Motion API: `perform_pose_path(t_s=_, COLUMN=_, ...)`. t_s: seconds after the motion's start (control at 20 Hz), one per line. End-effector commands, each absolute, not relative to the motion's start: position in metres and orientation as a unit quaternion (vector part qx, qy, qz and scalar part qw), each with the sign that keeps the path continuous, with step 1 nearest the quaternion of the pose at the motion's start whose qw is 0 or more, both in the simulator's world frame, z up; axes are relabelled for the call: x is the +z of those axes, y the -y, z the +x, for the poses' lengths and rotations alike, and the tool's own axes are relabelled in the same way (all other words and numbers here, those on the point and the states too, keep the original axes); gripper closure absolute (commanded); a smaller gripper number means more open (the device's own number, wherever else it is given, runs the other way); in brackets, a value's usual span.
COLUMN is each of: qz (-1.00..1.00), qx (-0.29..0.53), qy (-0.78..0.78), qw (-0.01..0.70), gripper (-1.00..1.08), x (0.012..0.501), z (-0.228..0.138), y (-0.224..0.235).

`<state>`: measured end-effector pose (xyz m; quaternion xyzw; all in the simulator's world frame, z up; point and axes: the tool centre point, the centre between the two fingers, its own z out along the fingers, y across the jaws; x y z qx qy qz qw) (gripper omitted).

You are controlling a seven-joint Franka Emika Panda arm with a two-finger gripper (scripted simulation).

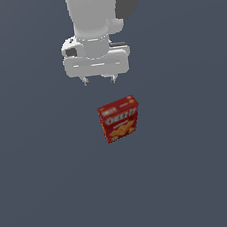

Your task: Pick up the object and move it to a goal position.

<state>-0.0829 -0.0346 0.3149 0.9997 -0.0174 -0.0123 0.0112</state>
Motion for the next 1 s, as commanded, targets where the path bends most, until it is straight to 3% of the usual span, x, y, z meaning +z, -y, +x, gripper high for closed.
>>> perform_pose_path(t_s=0.0, qz=1.0, qx=-0.012, qy=0.025, qw=0.011, gripper=-0.92, x=0.314, z=-0.082, y=0.034)
perform_pose_path(t_s=0.95, qz=0.982, qx=-0.007, qy=0.189, qw=0.01, gripper=-0.92, x=0.294, z=-0.069, y=0.019)
